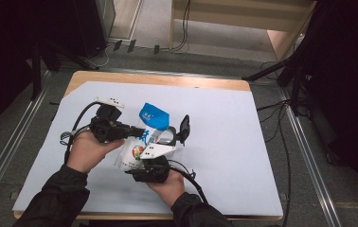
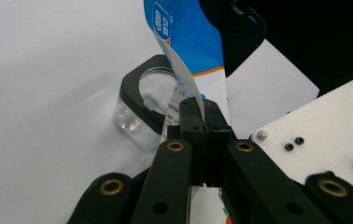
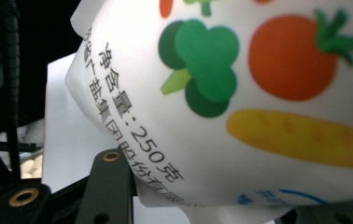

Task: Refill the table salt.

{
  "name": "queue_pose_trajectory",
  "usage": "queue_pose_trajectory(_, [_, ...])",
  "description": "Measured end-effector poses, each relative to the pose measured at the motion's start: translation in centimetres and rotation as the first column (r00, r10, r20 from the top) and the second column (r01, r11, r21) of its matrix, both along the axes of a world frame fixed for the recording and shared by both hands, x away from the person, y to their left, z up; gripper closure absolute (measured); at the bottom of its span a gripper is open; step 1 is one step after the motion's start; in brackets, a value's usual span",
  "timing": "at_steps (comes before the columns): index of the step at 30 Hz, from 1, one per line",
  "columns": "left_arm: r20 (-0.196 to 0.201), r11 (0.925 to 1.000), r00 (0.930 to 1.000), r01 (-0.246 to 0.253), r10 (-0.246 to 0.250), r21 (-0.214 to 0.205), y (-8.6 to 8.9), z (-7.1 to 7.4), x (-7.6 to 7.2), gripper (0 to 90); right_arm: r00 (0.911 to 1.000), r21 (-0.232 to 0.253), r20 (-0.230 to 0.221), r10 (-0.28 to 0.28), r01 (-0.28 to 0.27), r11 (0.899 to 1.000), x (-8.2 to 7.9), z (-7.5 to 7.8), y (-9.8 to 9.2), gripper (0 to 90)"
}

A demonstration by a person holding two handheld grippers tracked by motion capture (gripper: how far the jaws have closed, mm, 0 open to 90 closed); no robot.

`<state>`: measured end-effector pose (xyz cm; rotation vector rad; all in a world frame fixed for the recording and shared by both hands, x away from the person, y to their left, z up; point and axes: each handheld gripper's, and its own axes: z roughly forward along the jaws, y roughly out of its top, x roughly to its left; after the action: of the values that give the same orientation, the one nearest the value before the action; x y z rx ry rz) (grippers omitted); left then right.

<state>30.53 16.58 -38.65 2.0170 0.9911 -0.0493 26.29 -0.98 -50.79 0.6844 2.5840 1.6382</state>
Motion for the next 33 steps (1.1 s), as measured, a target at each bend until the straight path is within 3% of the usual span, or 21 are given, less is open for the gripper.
queue_pose_trajectory(5, [-0.011, 0.9999, 0.9999, 0.003, -0.003, -0.016, -0.3, -0.5, 0.7, 90.0, 0.9993, 0.011, -0.037, -0.008, 0.008, 1.0, 0.4, -0.2, -0.4, 57.4])
queue_pose_trajectory(14, [-0.026, 1.0, 0.9997, 0.0, 0.0, 0.004, -1.0, -0.9, 1.3, 90.0, 0.9979, -0.013, -0.055, -0.033, 0.033, 0.999, 0.6, -0.4, -0.5, 57.0])
queue_pose_trajectory(28, [-0.058, 1.0, 0.9983, -0.001, 0.001, 0.003, -1.3, -1.4, 2.4, 90.0, 0.9885, 0.056, -0.151, 0.008, 0.0, 0.998, 1.2, -0.8, -0.4, 57.6])
queue_pose_trajectory(33, [-0.068, 1.0, 0.9977, -0.003, 0.004, 0.007, -1.4, -1.4, 2.6, 90.0, 0.9869, 0.061, -0.161, 0.007, 0.003, 0.998, 1.4, -0.9, -0.4, 57.6])
